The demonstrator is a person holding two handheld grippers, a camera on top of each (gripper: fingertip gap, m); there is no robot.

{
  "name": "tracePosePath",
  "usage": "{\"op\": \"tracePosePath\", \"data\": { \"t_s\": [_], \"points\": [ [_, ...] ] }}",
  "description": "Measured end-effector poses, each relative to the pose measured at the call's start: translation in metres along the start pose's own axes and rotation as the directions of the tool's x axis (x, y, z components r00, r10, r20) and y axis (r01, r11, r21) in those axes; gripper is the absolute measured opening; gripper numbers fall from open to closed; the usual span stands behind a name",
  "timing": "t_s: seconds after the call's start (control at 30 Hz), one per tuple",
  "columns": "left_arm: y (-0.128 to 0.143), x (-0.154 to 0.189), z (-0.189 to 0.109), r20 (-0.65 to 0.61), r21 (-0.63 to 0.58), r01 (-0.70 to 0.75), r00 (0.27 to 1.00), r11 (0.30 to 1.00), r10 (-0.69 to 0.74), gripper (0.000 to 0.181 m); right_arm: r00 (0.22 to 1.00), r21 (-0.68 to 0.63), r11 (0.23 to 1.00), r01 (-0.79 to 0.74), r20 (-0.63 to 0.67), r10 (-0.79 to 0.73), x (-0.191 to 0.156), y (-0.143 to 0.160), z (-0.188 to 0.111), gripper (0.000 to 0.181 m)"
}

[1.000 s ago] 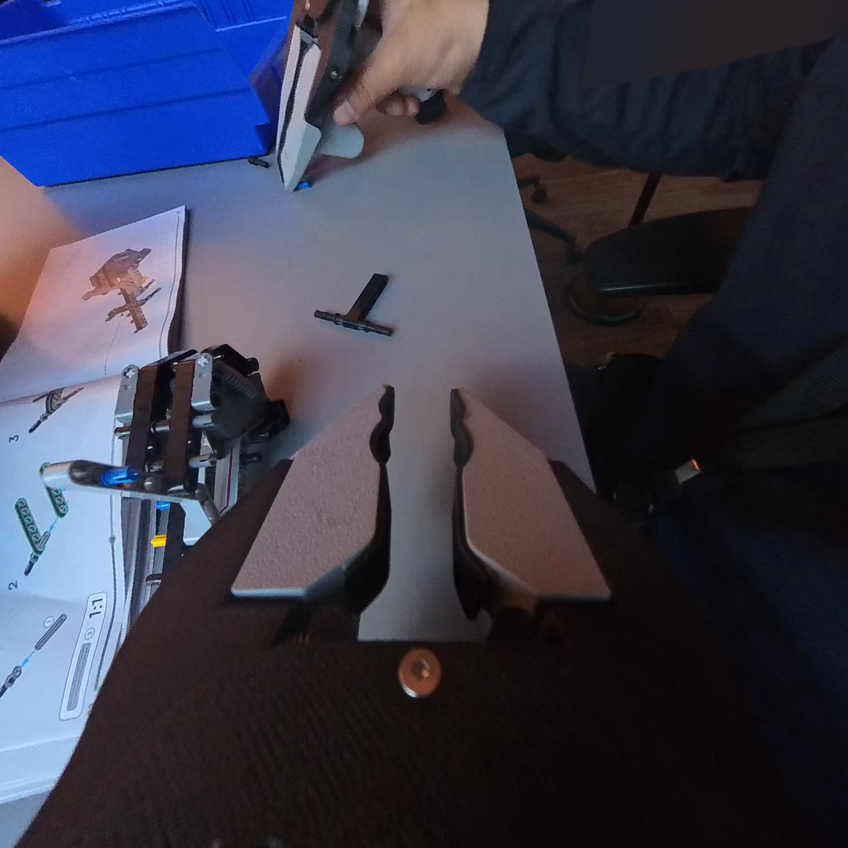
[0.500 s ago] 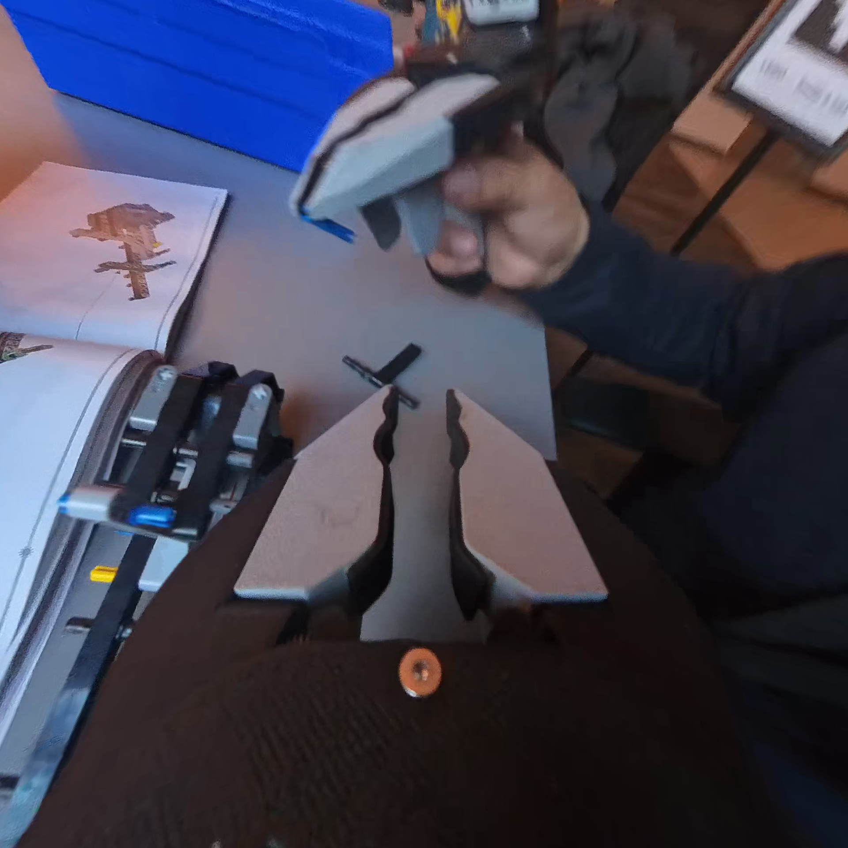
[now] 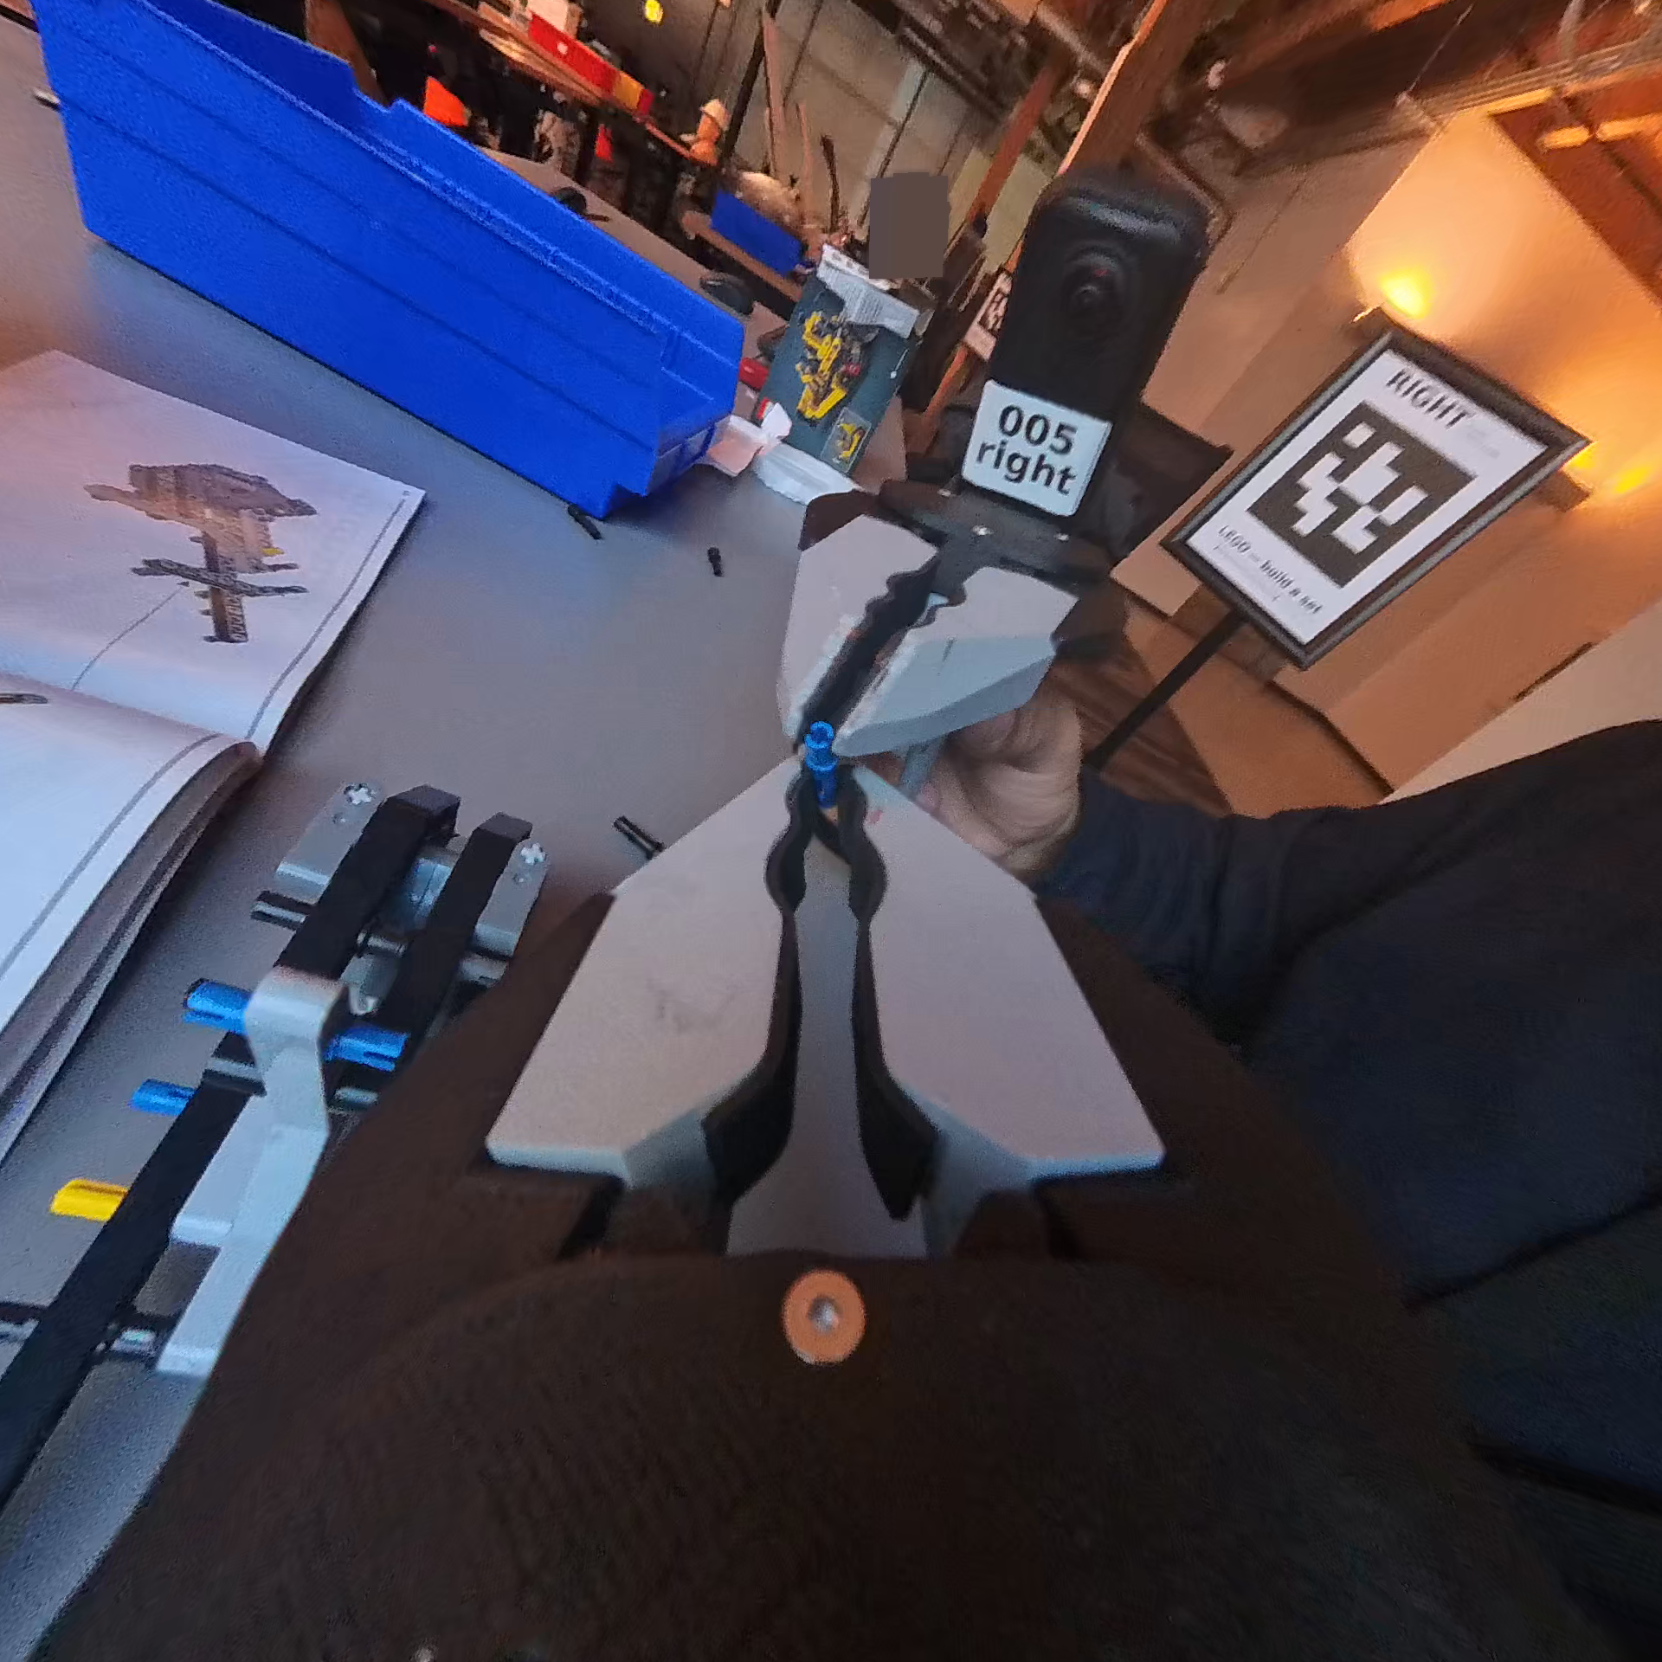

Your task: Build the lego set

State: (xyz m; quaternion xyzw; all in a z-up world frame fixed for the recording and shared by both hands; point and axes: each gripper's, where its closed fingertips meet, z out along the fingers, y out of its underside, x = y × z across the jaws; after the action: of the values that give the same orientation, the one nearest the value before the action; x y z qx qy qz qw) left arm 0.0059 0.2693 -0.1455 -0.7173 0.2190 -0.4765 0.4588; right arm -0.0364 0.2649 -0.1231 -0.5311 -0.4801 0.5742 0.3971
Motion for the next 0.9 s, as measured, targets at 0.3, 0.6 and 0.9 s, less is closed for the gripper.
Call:
{"op": "tracePosePath", "data": {
  "t_s": [0.3, 0.6, 0.9],
  "points": [
    [0.023, -0.018, 0.007, 0.206, -0.186, -0.190, 0.952, 0.964, 0.227, 0.002, 0.991, -0.135, 0.988, 0.068, -0.106, -0.082, 0.007, 0.021, -0.016, 0.002],
    [0.032, -0.026, 0.010, 0.270, -0.272, -0.279, 0.896, 0.921, 0.352, 0.002, 0.990, -0.185, 0.981, 0.052, -0.121, -0.075, 0.009, 0.036, -0.018, 0.004],
    [0.043, -0.025, 0.018, 0.242, -0.317, -0.261, 0.908, 0.912, 0.343, 0.002, 0.987, -0.215, 0.974, 0.072, -0.127, -0.101, 0.009, 0.044, -0.024, 0.001]
  ]
}}
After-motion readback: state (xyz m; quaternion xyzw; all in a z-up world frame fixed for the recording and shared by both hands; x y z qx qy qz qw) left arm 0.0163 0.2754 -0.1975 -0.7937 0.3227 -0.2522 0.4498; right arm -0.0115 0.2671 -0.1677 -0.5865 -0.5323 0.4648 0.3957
